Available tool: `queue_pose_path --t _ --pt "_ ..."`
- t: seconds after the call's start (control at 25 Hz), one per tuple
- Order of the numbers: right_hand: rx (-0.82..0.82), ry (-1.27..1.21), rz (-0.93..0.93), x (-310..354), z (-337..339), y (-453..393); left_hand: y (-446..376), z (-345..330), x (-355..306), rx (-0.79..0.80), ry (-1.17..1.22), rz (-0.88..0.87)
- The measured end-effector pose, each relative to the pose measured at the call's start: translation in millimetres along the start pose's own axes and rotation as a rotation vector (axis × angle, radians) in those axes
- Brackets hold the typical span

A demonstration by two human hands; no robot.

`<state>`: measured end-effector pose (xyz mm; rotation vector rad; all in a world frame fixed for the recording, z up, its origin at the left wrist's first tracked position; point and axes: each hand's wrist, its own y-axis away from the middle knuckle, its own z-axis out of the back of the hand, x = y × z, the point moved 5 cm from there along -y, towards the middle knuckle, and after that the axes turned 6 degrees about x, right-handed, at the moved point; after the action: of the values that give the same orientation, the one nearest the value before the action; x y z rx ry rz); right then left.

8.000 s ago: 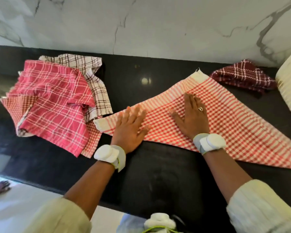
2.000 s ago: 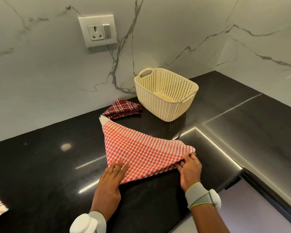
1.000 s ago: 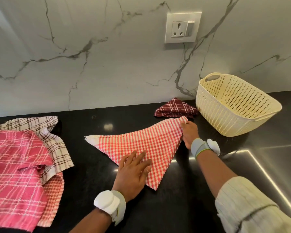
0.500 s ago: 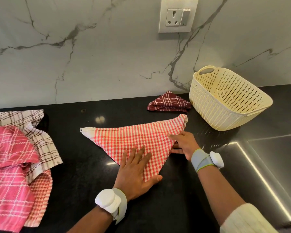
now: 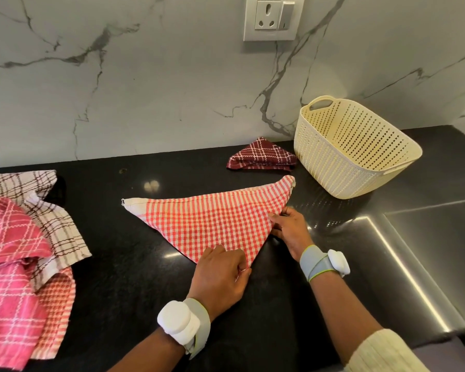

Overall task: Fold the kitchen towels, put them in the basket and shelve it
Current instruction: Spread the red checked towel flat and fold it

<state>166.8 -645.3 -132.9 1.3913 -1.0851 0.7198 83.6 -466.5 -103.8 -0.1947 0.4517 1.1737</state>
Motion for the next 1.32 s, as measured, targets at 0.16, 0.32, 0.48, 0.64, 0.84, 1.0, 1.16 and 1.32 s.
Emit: queue_pose_path --t 0.16,0.32,0.48,0.64,0.84,1.0,1.16,1.32 --pt "0.008 0.059 0.003 0 3 -3 -4 -11 -1 0.063 -0.09 -0.074" --pt "0.008 0.121 0.003 12 1 -8 -6 -12 0 0.098 0.006 -0.059" --pt "-0.065 0.055 -0.003 22 4 -21 -18 -4 13 0.028 0.213 0.0" --pt "-0.05 0.031 0.0 28 6 -43 -20 -13 22 0.099 0.17 -0.027" --pt "0.041 0.066 0.117 45 2 -61 -22 -21 28 0.133 0.22 -0.008" --pt "-0.006 0.276 0.163 57 7 -72 -25 -23 29 0.158 0.262 0.02" --pt "-0.227 0.619 0.139 56 23 -68 -26 -26 32 0.154 0.251 0.026" --pt "-0.36 1.07 0.324 53 -12 -24 -20 -11 26 0.157 0.396 -0.026"
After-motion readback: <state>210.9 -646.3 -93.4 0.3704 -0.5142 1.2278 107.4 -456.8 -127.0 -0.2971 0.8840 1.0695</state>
